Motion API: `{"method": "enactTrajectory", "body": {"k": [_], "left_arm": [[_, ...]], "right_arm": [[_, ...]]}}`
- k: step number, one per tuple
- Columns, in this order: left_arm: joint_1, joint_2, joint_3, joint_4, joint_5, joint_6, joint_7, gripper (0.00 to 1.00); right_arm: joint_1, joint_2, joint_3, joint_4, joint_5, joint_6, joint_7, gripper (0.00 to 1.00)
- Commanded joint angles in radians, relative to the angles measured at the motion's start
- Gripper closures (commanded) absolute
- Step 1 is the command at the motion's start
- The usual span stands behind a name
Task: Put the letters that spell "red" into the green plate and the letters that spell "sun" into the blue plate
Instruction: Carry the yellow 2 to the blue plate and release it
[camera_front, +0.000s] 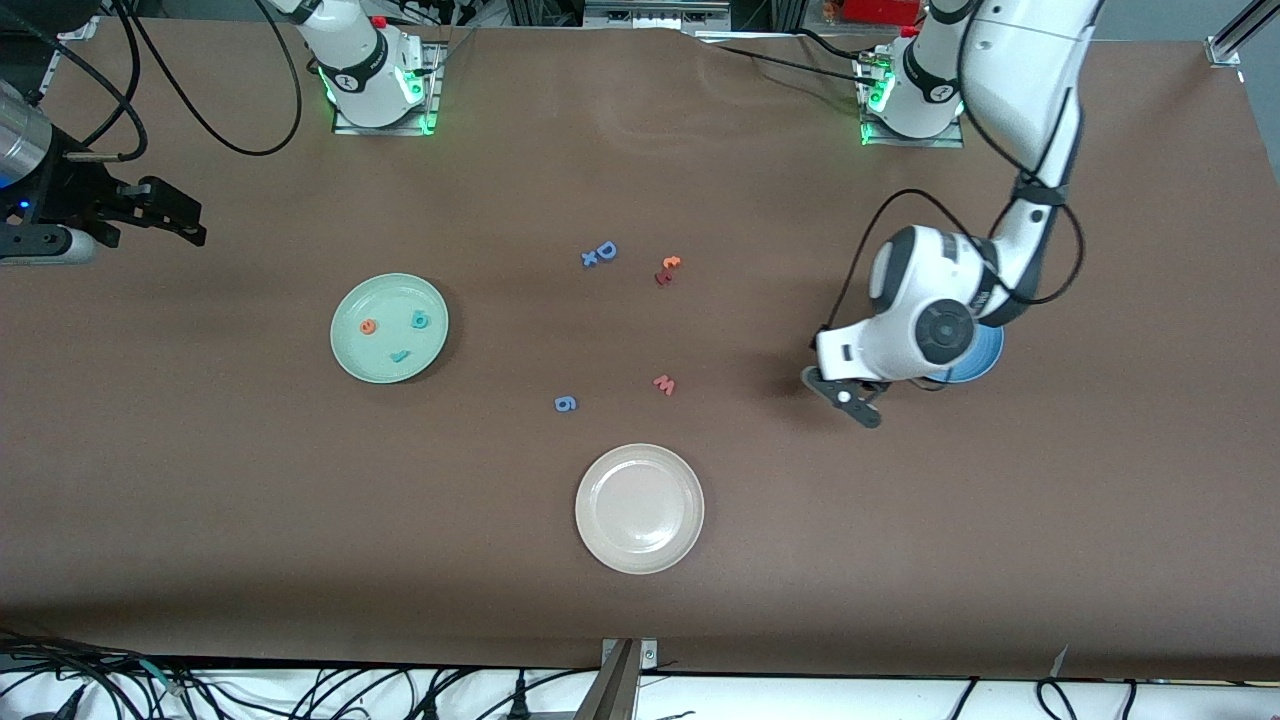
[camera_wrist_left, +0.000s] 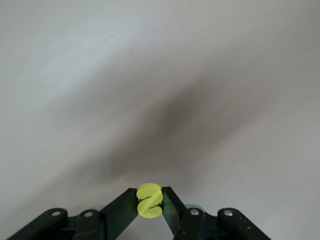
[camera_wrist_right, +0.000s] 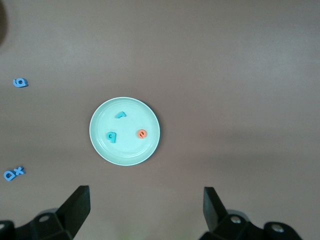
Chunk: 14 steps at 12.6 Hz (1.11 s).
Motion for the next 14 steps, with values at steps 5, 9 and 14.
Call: {"method": "enactTrajectory", "body": {"k": [5, 9, 14], "left_arm": [[0.053, -0.063, 0.103, -0.15, -0.03, -0.096, 0.087, 0.86], [0.085, -0.057, 0.12, -0.185, -0.03, -0.087, 0.126, 0.83], [0.084, -0.066, 0.12, -0.17, -0.03, -0.087, 0.122, 0.0]], "right_arm": [[0.008, -0.006, -0.007, -0.002, -0.012, 0.009, -0.003, 0.0], [0.006, -0.005, -0.01, -0.002, -0.009, 0.006, -0.009, 0.0], [0.006, -0.006, -0.009, -0.002, -0.012, 0.006, -0.009, 0.0]]}}
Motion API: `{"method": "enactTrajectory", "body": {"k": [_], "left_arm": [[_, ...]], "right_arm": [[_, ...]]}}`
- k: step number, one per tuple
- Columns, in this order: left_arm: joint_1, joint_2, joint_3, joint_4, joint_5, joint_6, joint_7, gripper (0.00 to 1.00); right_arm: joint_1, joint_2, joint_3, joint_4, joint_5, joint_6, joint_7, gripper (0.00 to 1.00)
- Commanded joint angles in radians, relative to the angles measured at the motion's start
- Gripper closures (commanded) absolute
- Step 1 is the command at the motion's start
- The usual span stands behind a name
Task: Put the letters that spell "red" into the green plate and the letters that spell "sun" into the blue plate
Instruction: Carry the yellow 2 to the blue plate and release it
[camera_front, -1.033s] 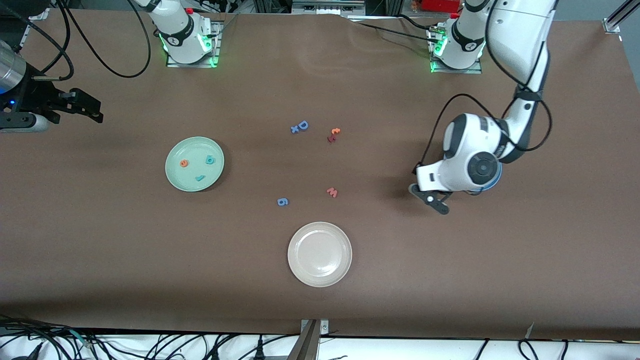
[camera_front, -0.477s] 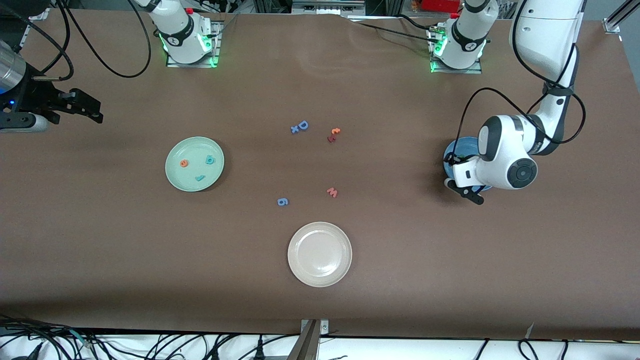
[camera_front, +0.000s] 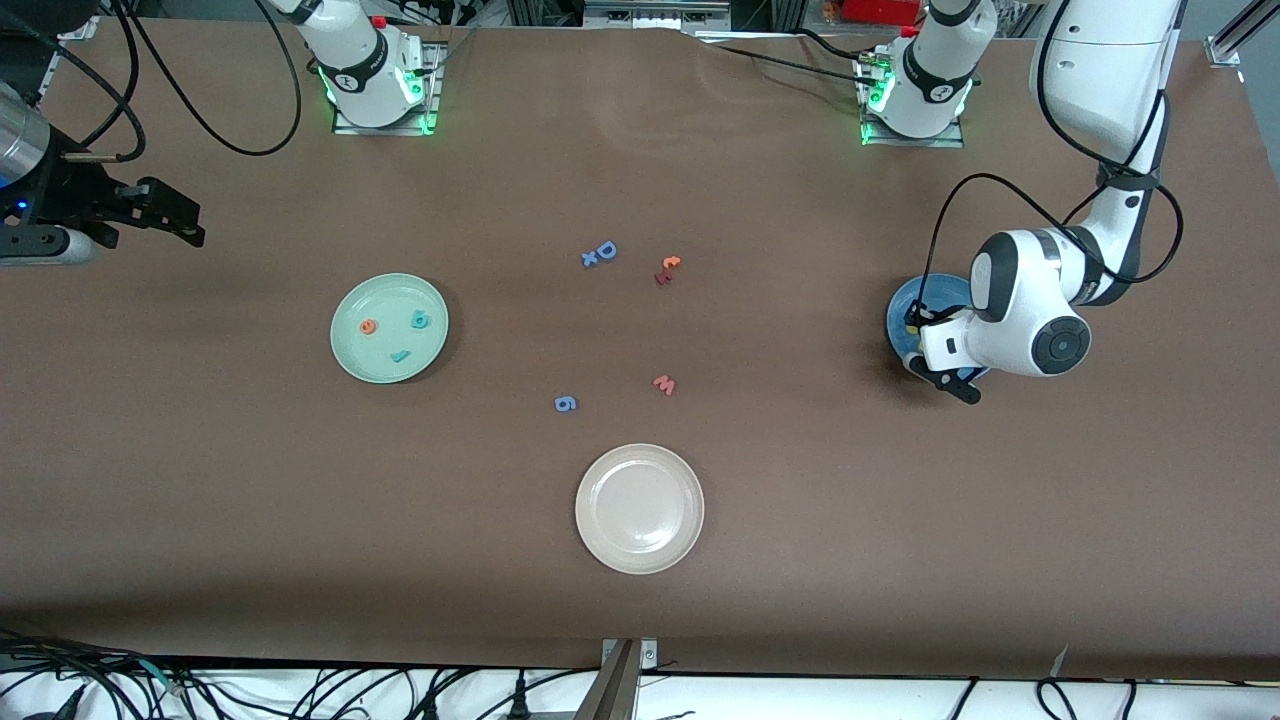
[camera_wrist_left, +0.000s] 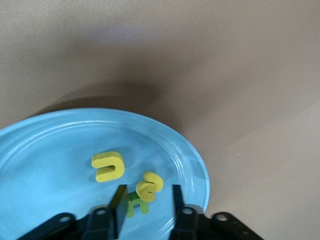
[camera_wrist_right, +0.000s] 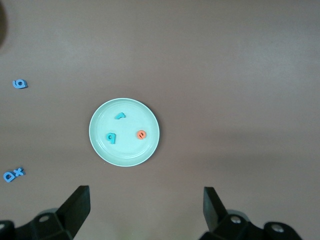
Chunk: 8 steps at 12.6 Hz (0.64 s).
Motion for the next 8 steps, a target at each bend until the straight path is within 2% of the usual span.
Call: {"method": "enactTrajectory", "body": {"k": [1, 6, 8], "left_arm": [[-0.002, -0.057, 0.003, -0.008, -0.029, 0.003, 0.016, 0.0], [0.003, -0.232, 0.006, 0.083, -0.021, -0.08, 0.002, 0.0], [0.017, -0.295, 0.003, 0.141, 0.048, -0.143, -0.085, 0.0]], "right_arm": [[0.006, -0.007, -0.007, -0.002, -0.01, -0.001, -0.009, 0.0], [0.006, -0.007, -0.006, -0.002, -0.01, 0.0, -0.009, 0.0], [0.006, -0.007, -0.007, -0.002, -0.01, -0.001, -0.009, 0.0]]}}
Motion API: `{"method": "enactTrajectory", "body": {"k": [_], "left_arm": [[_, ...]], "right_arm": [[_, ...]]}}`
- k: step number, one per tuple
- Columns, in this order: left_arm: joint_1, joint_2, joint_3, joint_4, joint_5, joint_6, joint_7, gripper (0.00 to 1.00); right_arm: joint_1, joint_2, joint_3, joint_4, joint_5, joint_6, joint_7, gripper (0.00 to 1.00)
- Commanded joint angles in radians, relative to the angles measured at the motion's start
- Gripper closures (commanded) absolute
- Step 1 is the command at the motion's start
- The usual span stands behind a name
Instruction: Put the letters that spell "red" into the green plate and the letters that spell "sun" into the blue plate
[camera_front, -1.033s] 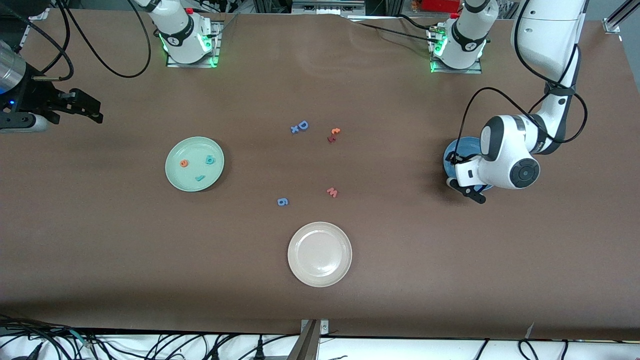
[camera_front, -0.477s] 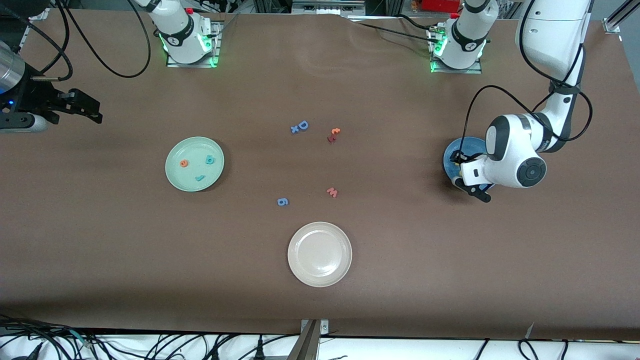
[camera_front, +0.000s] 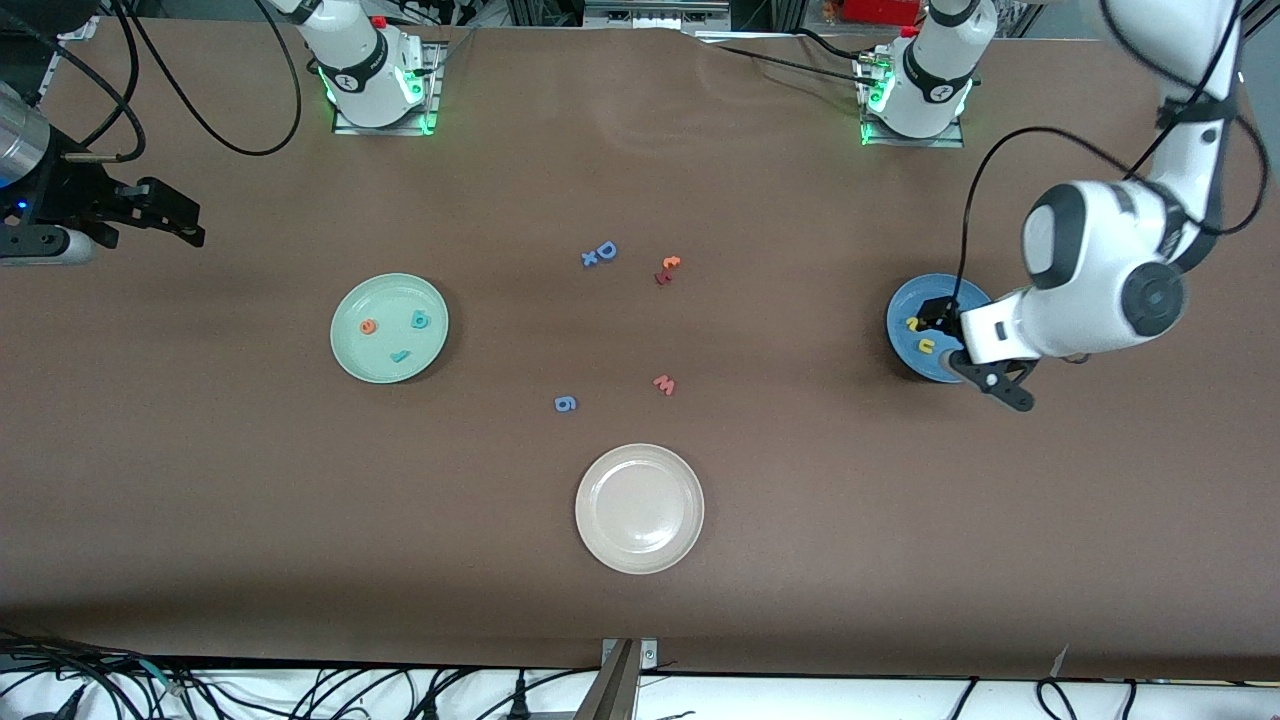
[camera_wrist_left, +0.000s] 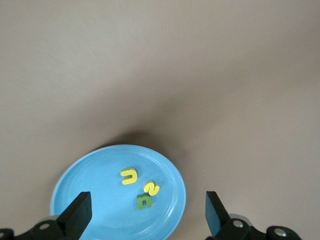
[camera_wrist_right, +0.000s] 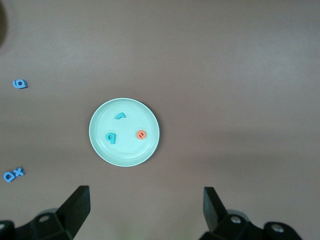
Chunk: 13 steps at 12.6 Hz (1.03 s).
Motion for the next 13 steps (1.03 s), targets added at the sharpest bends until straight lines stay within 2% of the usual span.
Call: {"method": "enactTrajectory", "body": {"k": [1, 4, 6, 7, 8, 11, 13], "left_arm": [[0.014, -0.093, -0.002, 0.071, 0.069, -0.112, -0.109, 0.0], [0.055, -0.116, -0.016, 0.216, 0.128, -0.211, -0.15, 0.0], [0.086, -0.13, -0.077, 0.285, 0.212, -0.238, -0.145, 0.0], [0.104, -0.139, -0.125, 0.306, 0.259, -0.245, -0.152, 0.0], [0.121, -0.142, -0.139, 0.314, 0.258, -0.245, -0.151, 0.0], [0.13, -0.15, -0.14, 0.317, 0.257, -0.24, -0.157, 0.0], [0.153, -0.148, -0.14, 0.36, 0.245, -0.235, -0.194, 0.0]], "right_arm": [[0.006, -0.007, -0.007, -0.002, -0.01, 0.0, -0.011, 0.0], [0.006, -0.007, -0.007, -0.002, -0.009, 0.0, -0.011, 0.0], [0.006, -0.007, -0.007, -0.002, -0.009, 0.002, -0.009, 0.0], [0.006, -0.005, -0.009, -0.002, -0.009, 0.005, -0.011, 0.0], [0.006, -0.005, -0.009, -0.002, -0.007, 0.005, -0.011, 0.0], [0.006, -0.005, -0.009, -0.002, -0.007, 0.006, -0.006, 0.0], [0.006, -0.005, -0.009, -0.002, -0.007, 0.006, -0.008, 0.0]]}}
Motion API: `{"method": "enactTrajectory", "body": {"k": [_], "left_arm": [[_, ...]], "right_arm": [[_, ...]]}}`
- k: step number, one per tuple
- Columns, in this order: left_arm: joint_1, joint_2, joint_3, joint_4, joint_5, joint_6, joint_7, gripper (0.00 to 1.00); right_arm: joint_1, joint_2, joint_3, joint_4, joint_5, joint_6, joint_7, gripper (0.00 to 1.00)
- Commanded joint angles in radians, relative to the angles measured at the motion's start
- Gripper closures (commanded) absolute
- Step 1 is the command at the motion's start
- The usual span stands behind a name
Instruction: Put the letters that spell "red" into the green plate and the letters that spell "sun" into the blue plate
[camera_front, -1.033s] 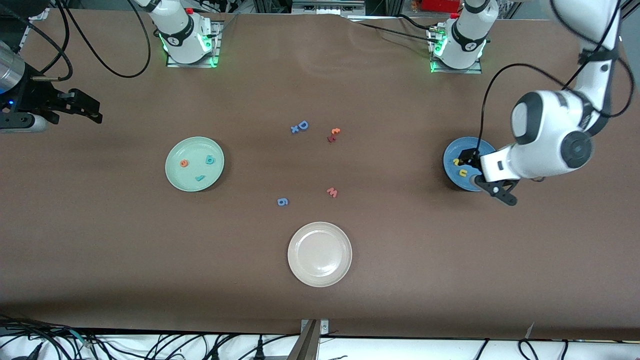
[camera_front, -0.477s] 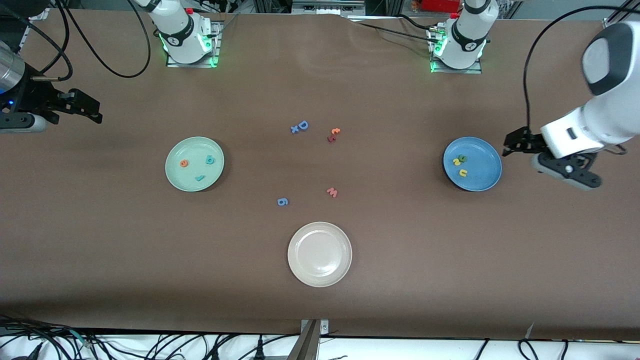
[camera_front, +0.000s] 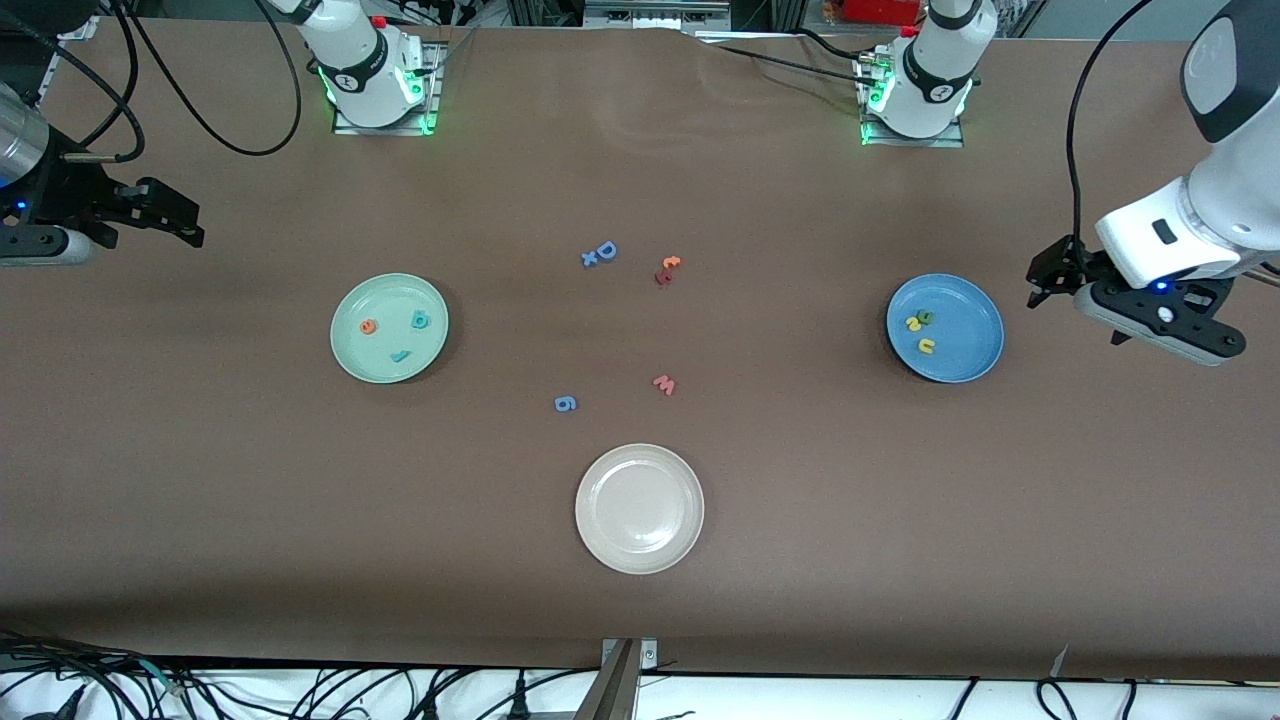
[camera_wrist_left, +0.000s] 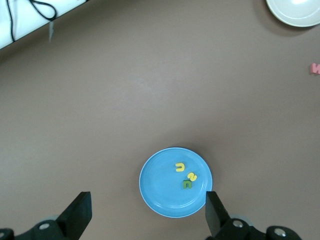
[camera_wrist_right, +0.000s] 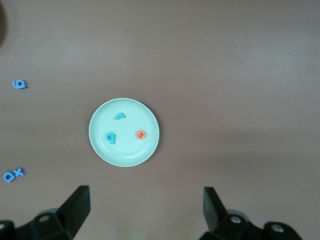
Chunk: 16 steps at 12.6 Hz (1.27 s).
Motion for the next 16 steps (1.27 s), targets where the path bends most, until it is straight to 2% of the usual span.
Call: {"method": "enactTrajectory", "body": {"k": [1, 3, 5, 9, 12, 14, 16], "left_arm": [[0.03, 0.003, -0.017, 0.068, 0.022, -0.014, -0.104, 0.0], [0.031, -0.017, -0.031, 0.077, 0.025, -0.023, -0.225, 0.0], [0.045, -0.02, -0.054, 0.079, 0.022, -0.078, -0.239, 0.0], [0.112, -0.026, -0.095, 0.079, -0.007, -0.095, -0.246, 0.0], [0.106, -0.055, -0.103, 0.054, -0.007, -0.1, -0.255, 0.0], [0.108, -0.097, -0.105, -0.004, -0.009, -0.1, -0.322, 0.0], [0.1, -0.097, -0.105, 0.005, -0.011, -0.098, -0.334, 0.0]], "right_arm": [[0.006, -0.005, -0.007, -0.002, -0.007, 0.006, -0.008, 0.0], [0.006, -0.005, -0.007, -0.002, -0.006, 0.006, -0.008, 0.0], [0.006, -0.005, -0.009, -0.003, -0.004, 0.006, -0.009, 0.0], [0.006, -0.005, -0.009, -0.002, -0.004, 0.004, -0.009, 0.0], [0.007, -0.005, -0.007, -0.002, -0.012, 0.006, -0.011, 0.0], [0.007, -0.005, -0.007, -0.002, -0.01, 0.004, -0.011, 0.0], [0.006, -0.005, -0.007, -0.002, -0.01, 0.004, -0.011, 0.0]]}}
